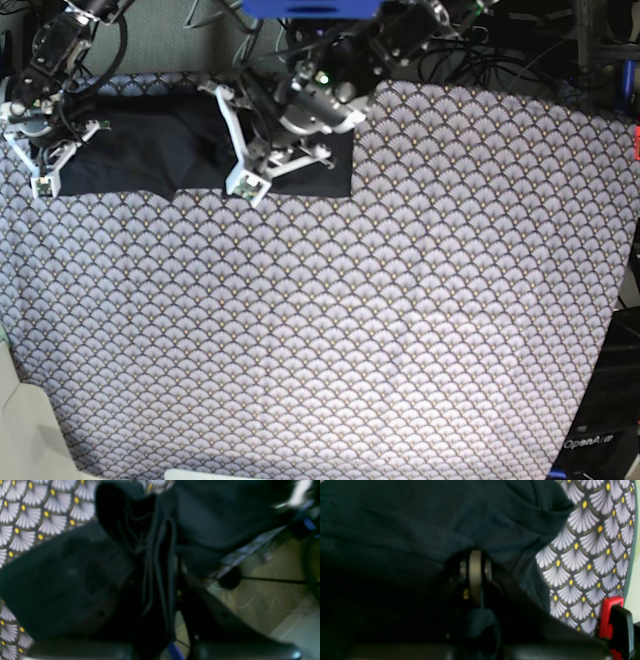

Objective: Fold the T-shirt properly
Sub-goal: 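Fold the strip end with the left gripper toward the right gripper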

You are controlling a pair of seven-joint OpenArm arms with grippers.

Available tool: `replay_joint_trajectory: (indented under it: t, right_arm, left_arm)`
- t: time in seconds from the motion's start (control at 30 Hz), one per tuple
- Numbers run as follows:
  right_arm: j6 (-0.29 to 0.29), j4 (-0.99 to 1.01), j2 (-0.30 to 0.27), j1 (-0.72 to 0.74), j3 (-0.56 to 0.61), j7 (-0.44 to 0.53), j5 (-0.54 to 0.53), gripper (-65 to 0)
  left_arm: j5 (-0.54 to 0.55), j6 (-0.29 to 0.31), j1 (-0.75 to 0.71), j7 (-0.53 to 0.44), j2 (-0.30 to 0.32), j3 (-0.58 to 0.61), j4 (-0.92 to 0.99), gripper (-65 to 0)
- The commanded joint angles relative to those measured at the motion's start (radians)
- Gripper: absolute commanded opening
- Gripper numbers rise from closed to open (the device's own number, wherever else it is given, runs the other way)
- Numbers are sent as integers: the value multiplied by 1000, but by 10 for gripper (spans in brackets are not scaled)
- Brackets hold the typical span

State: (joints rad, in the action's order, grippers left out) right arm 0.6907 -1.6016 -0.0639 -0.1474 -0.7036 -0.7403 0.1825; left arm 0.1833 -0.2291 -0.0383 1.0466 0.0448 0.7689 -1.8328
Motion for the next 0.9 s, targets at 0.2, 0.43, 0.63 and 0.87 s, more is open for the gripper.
replay_joint_trajectory:
  t: [0.2,0.43,0.63,0.87]
  right_arm:
    - [7,-9,-3,2,3,3,-15,-650]
    - [7,-12,-4,-10,3,3,-15,-650]
    - [7,-12,-3,-14,3,3,-15,-650]
    - [7,-12,-6,-16,3,3,-15,-650]
  left_arm:
    - [0,4,24,-9,-47,16,-8,-650]
    - [9,9,36,-2,-47,19,-17,-649]
    - [9,6,30,-78,-38,41,-25,-434]
    - [9,9,16,-157,-23,41,-63,-381]
